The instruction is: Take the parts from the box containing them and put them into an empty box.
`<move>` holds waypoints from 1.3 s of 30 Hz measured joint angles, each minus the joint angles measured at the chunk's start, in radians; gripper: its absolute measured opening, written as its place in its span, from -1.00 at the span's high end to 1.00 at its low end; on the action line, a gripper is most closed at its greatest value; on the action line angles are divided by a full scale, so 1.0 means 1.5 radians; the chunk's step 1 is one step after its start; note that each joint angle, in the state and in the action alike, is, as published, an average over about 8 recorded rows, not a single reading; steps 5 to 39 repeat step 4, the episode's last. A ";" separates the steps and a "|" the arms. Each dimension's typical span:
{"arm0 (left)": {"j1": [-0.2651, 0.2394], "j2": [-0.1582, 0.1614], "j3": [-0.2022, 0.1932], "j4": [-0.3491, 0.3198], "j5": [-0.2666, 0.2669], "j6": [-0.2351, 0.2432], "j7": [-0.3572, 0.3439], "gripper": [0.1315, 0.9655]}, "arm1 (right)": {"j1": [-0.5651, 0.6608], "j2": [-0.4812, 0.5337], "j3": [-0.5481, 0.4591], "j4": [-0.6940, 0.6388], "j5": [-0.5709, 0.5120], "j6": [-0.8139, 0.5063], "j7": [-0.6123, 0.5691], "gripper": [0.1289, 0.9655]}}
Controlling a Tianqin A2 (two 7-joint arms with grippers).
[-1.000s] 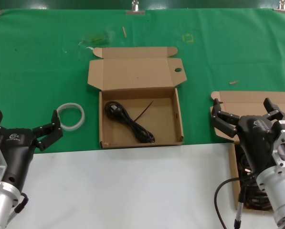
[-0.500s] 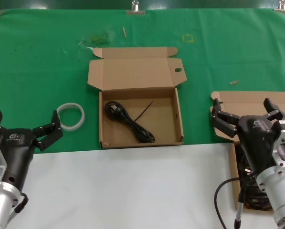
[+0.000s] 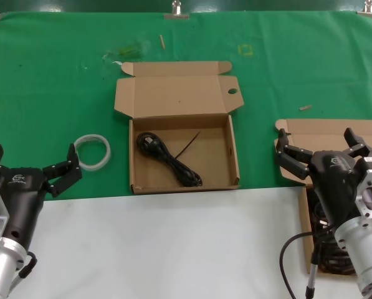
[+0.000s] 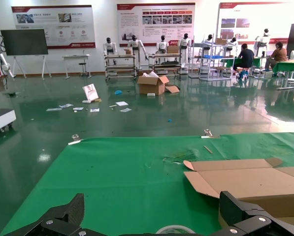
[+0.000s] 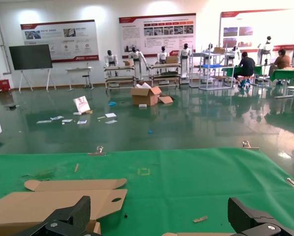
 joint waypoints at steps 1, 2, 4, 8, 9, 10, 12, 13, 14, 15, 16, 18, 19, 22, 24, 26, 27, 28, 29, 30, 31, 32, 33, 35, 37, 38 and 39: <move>0.000 0.000 0.000 0.000 0.000 0.000 0.000 -1.00 | 0.000 0.000 0.000 0.000 0.000 0.000 0.000 -1.00; 0.000 0.000 0.000 0.000 0.000 0.000 0.000 -1.00 | 0.000 0.000 0.000 0.000 0.000 0.000 0.000 -1.00; 0.000 0.000 0.000 0.000 0.000 0.000 0.000 -1.00 | 0.000 0.000 0.000 0.000 0.000 0.000 0.000 -1.00; 0.000 0.000 0.000 0.000 0.000 0.000 0.000 -1.00 | 0.000 0.000 0.000 0.000 0.000 0.000 0.000 -1.00; 0.000 0.000 0.000 0.000 0.000 0.000 0.000 -1.00 | 0.000 0.000 0.000 0.000 0.000 0.000 0.000 -1.00; 0.000 0.000 0.000 0.000 0.000 0.000 0.000 -1.00 | 0.000 0.000 0.000 0.000 0.000 0.000 0.000 -1.00; 0.000 0.000 0.000 0.000 0.000 0.000 0.000 -1.00 | 0.000 0.000 0.000 0.000 0.000 0.000 0.000 -1.00; 0.000 0.000 0.000 0.000 0.000 0.000 0.000 -1.00 | 0.000 0.000 0.000 0.000 0.000 0.000 0.000 -1.00; 0.000 0.000 0.000 0.000 0.000 0.000 0.000 -1.00 | 0.000 0.000 0.000 0.000 0.000 0.000 0.000 -1.00; 0.000 0.000 0.000 0.000 0.000 0.000 0.000 -1.00 | 0.000 0.000 0.000 0.000 0.000 0.000 0.000 -1.00; 0.000 0.000 0.000 0.000 0.000 0.000 0.000 -1.00 | 0.000 0.000 0.000 0.000 0.000 0.000 0.000 -1.00; 0.000 0.000 0.000 0.000 0.000 0.000 0.000 -1.00 | 0.000 0.000 0.000 0.000 0.000 0.000 0.000 -1.00; 0.000 0.000 0.000 0.000 0.000 0.000 0.000 -1.00 | 0.000 0.000 0.000 0.000 0.000 0.000 0.000 -1.00; 0.000 0.000 0.000 0.000 0.000 0.000 0.000 -1.00 | 0.000 0.000 0.000 0.000 0.000 0.000 0.000 -1.00; 0.000 0.000 0.000 0.000 0.000 0.000 0.000 -1.00 | 0.000 0.000 0.000 0.000 0.000 0.000 0.000 -1.00; 0.000 0.000 0.000 0.000 0.000 0.000 0.000 -1.00 | 0.000 0.000 0.000 0.000 0.000 0.000 0.000 -1.00; 0.000 0.000 0.000 0.000 0.000 0.000 0.000 -1.00 | 0.000 0.000 0.000 0.000 0.000 0.000 0.000 -1.00; 0.000 0.000 0.000 0.000 0.000 0.000 0.000 -1.00 | 0.000 0.000 0.000 0.000 0.000 0.000 0.000 -1.00; 0.000 0.000 0.000 0.000 0.000 0.000 0.000 -1.00 | 0.000 0.000 0.000 0.000 0.000 0.000 0.000 -1.00; 0.000 0.000 0.000 0.000 0.000 0.000 0.000 -1.00 | 0.000 0.000 0.000 0.000 0.000 0.000 0.000 -1.00; 0.000 0.000 0.000 0.000 0.000 0.000 0.000 -1.00 | 0.000 0.000 0.000 0.000 0.000 0.000 0.000 -1.00; 0.000 0.000 0.000 0.000 0.000 0.000 0.000 -1.00 | 0.000 0.000 0.000 0.000 0.000 0.000 0.000 -1.00; 0.000 0.000 0.000 0.000 0.000 0.000 0.000 -1.00 | 0.000 0.000 0.000 0.000 0.000 0.000 0.000 -1.00; 0.000 0.000 0.000 0.000 0.000 0.000 0.000 -1.00 | 0.000 0.000 0.000 0.000 0.000 0.000 0.000 -1.00; 0.000 0.000 0.000 0.000 0.000 0.000 0.000 -1.00 | 0.000 0.000 0.000 0.000 0.000 0.000 0.000 -1.00; 0.000 0.000 0.000 0.000 0.000 0.000 0.000 -1.00 | 0.000 0.000 0.000 0.000 0.000 0.000 0.000 -1.00; 0.000 0.000 0.000 0.000 0.000 0.000 0.000 -1.00 | 0.000 0.000 0.000 0.000 0.000 0.000 0.000 -1.00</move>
